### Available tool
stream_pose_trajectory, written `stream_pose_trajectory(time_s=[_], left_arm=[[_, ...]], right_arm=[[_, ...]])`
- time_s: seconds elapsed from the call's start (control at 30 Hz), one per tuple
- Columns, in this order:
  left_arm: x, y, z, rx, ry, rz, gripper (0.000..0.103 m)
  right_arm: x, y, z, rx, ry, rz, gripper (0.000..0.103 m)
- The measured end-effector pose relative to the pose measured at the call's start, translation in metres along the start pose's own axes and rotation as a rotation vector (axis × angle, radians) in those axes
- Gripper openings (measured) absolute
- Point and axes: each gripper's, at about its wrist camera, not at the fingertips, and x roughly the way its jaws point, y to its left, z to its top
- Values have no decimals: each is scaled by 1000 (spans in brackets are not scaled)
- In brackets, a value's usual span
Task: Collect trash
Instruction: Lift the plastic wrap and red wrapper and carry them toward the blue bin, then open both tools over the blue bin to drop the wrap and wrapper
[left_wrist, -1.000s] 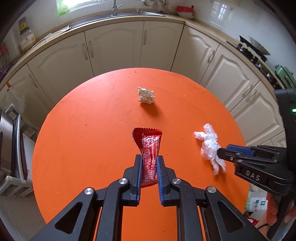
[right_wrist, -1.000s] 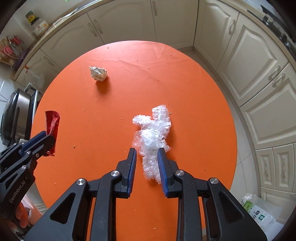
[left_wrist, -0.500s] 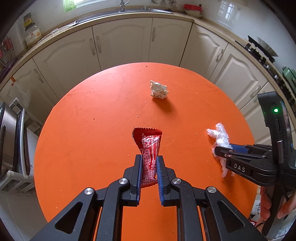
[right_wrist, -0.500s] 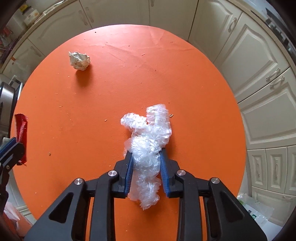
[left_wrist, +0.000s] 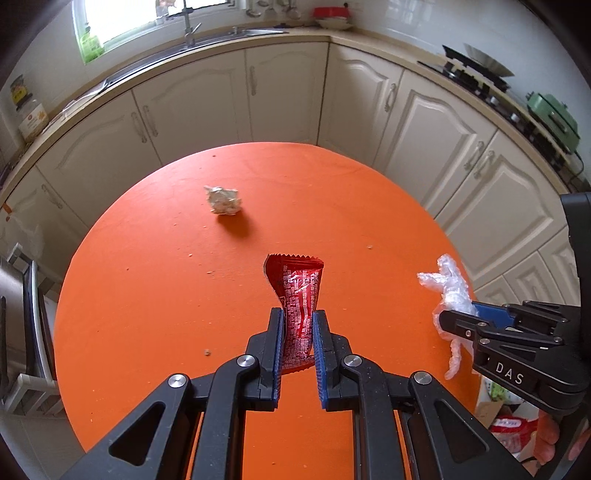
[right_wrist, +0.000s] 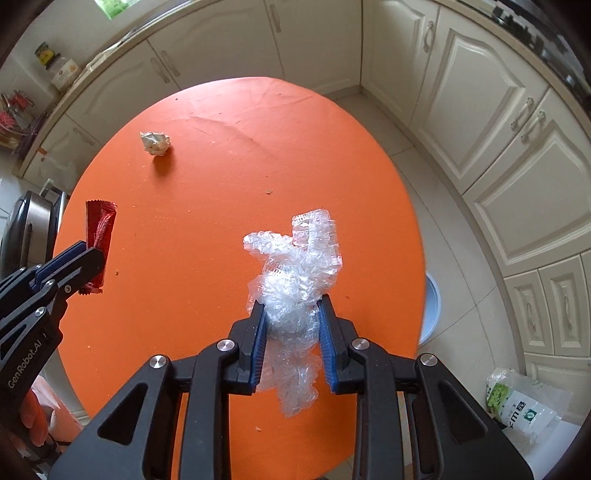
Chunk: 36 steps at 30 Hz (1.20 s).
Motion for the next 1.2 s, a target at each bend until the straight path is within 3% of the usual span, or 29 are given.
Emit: stream_pose_trajectory(time_s=[0.57,0.77,0.97,1.1,1.2], left_arm=[[29,-173,9,288,49,-91,11],[56,-225,18,348,42,-64,11],[80,-268,12,409,60,-84,13],[101,-291,18,423,83,-79,24],[113,-302,22,431,86,-65,47]], right_arm=[[-48,-167,-68,311,-65,-69,26],[-52,-216,-95,405,-64,-72,26],[-55,-249,-112,470,-69,-54,26],[-53,-259,-119,499,-56,-47,26],[-50,-266,-126,513,-49,-40,27]])
